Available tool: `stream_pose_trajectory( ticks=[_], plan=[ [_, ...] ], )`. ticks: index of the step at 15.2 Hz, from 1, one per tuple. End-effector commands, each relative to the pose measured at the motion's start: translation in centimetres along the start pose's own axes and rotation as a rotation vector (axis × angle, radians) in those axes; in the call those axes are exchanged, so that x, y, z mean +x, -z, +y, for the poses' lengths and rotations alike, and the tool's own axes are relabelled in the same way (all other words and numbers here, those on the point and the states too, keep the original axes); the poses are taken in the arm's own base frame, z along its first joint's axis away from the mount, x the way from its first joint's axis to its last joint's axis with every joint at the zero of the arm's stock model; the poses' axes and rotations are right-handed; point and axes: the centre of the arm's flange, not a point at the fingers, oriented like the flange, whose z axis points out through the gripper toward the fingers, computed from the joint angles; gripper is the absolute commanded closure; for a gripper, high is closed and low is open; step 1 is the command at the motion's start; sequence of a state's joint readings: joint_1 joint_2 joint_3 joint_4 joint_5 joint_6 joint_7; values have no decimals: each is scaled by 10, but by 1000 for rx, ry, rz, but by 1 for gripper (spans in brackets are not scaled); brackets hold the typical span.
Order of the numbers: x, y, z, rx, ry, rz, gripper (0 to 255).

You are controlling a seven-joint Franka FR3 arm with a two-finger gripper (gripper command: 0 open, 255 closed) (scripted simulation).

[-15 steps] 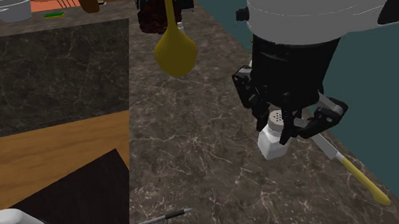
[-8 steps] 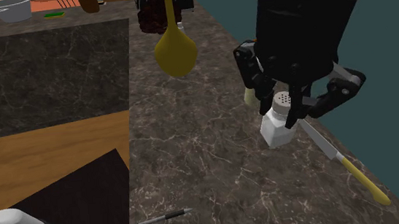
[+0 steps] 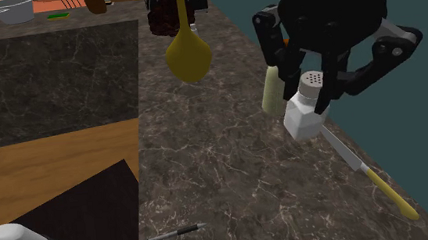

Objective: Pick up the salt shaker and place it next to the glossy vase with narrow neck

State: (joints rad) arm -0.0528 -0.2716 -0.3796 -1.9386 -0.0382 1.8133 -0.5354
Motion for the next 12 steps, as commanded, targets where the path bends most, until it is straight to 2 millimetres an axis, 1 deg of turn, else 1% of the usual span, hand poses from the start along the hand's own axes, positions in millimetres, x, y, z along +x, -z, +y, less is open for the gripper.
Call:
stream_pose_trajectory(
  ticks=[1, 12],
  plan=[
    [1, 11, 0, 0, 0, 0, 255],
    [10, 69, 1, 0, 0, 0, 255]
  ],
)
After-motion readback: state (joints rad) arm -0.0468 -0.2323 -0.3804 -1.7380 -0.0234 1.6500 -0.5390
